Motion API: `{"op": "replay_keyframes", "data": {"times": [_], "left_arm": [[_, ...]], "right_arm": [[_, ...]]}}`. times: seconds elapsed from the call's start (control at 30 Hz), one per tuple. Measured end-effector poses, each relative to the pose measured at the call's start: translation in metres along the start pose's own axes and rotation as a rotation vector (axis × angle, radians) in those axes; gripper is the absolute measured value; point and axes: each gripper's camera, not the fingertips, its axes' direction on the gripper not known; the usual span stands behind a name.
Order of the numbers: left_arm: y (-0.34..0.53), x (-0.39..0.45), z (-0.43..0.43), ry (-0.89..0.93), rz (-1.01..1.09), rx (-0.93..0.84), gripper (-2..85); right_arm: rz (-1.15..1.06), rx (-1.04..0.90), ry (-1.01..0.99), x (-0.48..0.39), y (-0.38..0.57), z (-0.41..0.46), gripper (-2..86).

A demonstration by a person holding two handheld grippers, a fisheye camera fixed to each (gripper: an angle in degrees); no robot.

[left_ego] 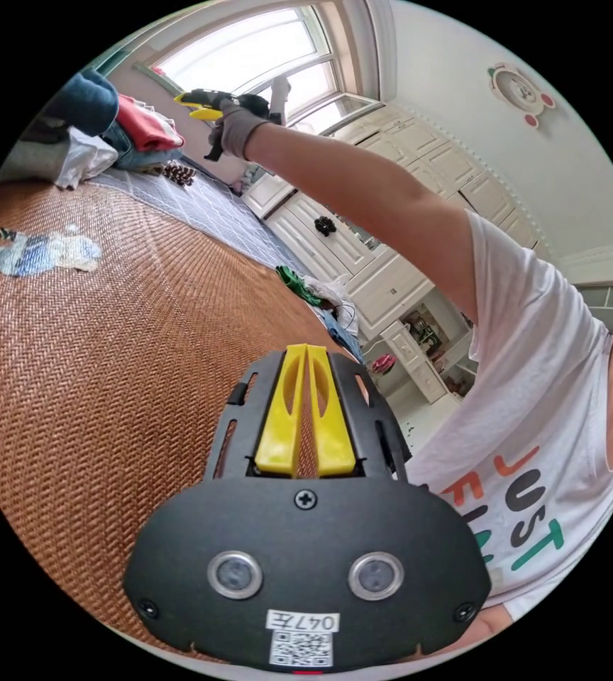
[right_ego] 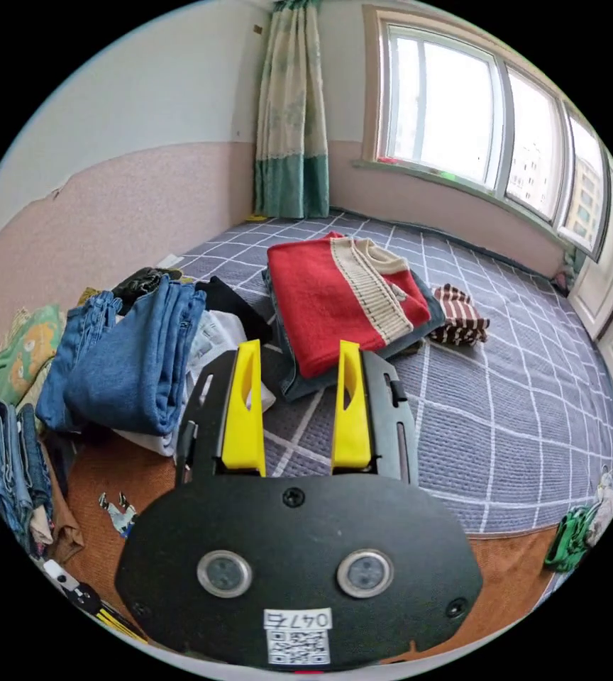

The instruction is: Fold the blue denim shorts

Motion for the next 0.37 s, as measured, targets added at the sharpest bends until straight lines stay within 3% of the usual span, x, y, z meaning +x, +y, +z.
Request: {"op": "replay_keyframes", "data": {"times": [0.2, 0.37], "left_arm": [[0.019, -0.049, -0.002, 0.171, -0.071, 0.042, -1.0], [0.029, -0.069, 0.002, 0.273, -0.07, 0.037, -1.0]], "right_arm": [[0.291, -0.056, -0.11, 0.053, 0.018, 0.091, 11.0], [0.304, -0.156, -0.187, 0.065, 0.014, 0.15, 0.4]]}}
